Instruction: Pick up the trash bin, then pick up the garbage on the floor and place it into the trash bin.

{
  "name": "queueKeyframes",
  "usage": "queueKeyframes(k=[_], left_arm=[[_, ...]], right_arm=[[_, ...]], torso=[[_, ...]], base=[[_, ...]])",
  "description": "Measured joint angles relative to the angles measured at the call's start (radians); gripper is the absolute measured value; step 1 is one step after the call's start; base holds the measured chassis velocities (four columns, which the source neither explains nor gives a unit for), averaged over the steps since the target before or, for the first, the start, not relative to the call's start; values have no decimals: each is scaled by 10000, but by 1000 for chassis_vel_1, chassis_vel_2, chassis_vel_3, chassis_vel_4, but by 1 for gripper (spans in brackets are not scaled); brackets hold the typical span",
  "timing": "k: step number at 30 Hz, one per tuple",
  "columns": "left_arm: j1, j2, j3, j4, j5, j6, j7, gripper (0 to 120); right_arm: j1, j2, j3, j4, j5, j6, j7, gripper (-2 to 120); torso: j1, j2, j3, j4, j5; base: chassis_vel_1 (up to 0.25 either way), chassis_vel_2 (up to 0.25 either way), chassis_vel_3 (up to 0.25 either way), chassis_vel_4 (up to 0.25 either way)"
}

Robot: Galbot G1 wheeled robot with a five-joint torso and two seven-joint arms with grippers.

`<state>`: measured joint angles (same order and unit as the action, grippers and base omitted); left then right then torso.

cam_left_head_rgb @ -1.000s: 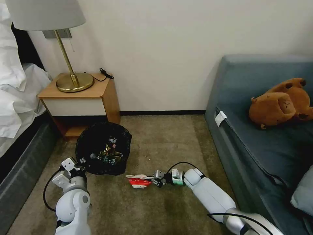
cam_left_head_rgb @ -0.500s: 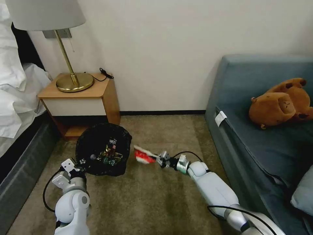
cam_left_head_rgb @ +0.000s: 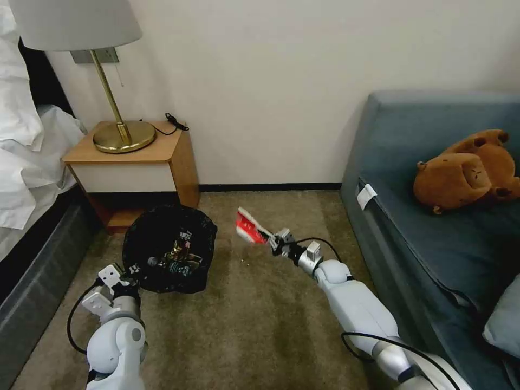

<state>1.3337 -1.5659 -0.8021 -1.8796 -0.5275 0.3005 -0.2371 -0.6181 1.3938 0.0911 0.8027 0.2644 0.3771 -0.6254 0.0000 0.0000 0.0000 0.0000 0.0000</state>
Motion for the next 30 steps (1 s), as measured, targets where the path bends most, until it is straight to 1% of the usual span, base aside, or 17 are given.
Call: queueKeyframes(k=[4, 5, 6, 8, 9, 10, 12, 13, 15, 16, 18, 20, 22, 23, 24, 25, 30], left_arm=[[31, -5, 3, -4, -1, -15, 3, 1], [38, -11, 2, -6, -1, -22, 4, 1], [38, -11, 2, -6, -1, -22, 4, 1], [38, -29, -4, -6, -1, -25, 6, 1], [38, -29, -4, -6, -1, -25, 6, 1], [35, -36, -9, -7, -1, -26, 6, 1], [18, -64, -5, 1, 2, -27, 7, 1], [18, -64, -5, 1, 2, -27, 7, 1], [6, -81, 2, 20, 16, -27, 4, 1], [6, -81, 2, 20, 16, -27, 4, 1], [-1, -101, 11, 30, 41, -28, -2, 1], [-3, -109, 14, 30, 45, -28, -4, 1], [-2, -146, 15, 35, 52, -27, -13, 1], [-2, -146, 15, 35, 52, -27, -13, 1], [-5, -168, 22, 35, 61, -28, -19, 1], [-5, -168, 22, 35, 61, -28, -19, 1], [9, -195, 54, 50, 108, -26, -22, 1]], right_arm=[[221, 4, 171, 263, 530, -37, 561, 0], [263, 10, 126, 639, 1038, -81, 1064, 0], [263, 10, 126, 639, 1038, -81, 1064, 0], [256, 18, -142, 1358, 1594, -135, 1708, 0], [256, 18, -142, 1358, 1594, -135, 1708, 0], [234, 13, -302, 1656, 1721, -147, 1961, 0], [153, 2, -917, 2587, 1956, -265, 2898, 0], [153, 2, -917, 2587, 1956, -265, 2898, 0], [85, -4, -1442, 3474, 2069, -424, 3497, 0], [85, -4, -1442, 3474, 2069, -424, 3497, 0], [54, -5, -2347, 4895, 2199, -675, 4078, 0], [56, -1, -2581, 5216, 2205, -731, 4197, 0], [76, -19, -3293, 5940, 2176, -933, 4521, 0], [76, -19, -3293, 5940, 2176, -933, 4521, 0], [81, -115, -3865, 6194, 2133, -1042, 4701, 0], [81, -115, -3865, 6194, 2133, -1042, 4701, 0], [93, -285, -4971, 5961, 1644, -944, 4616, 0]], torso=[[0, 0, 0, 0, -1], [0, 0, 0, -1, -1], [0, 0, 0, -1, -1], [-1, 0, 0, 0, -1], [-1, 0, 0, 0, -1], [0, 0, 0, 0, -1], [0, 0, 0, 0, -1], [0, 0, 0, 0, -1], [0, 0, 0, 0, -2], [0, 0, 0, 0, -2], [-1, 1, -1, 1, -2], [-1, 0, 0, 1, -2], [-1, 1, -1, 1, -2], [-1, 1, -1, 1, -2], [0, 1, 0, 0, -2], [0, 1, 0, 0, -2], [-1, 0, 0, 0, -1]], base=[[0, 0, 0, 0], [0, 0, 0, 0], [0, 0, 0, 0], [0, 0, 0, 0], [0, 0, 0, 0], [0, 0, 0, 0], [0, 0, 0, 0], [0, 0, 0, 0], [0, 0, 0, 0], [0, 0, 0, 0], [0, 0, 0, 0], [0, 0, 0, 0], [0, 0, 0, 0], [0, 0, 0, 0], [0, 0, 0, 0], [0, 0, 0, 0], [0, 0, 0, 0]])
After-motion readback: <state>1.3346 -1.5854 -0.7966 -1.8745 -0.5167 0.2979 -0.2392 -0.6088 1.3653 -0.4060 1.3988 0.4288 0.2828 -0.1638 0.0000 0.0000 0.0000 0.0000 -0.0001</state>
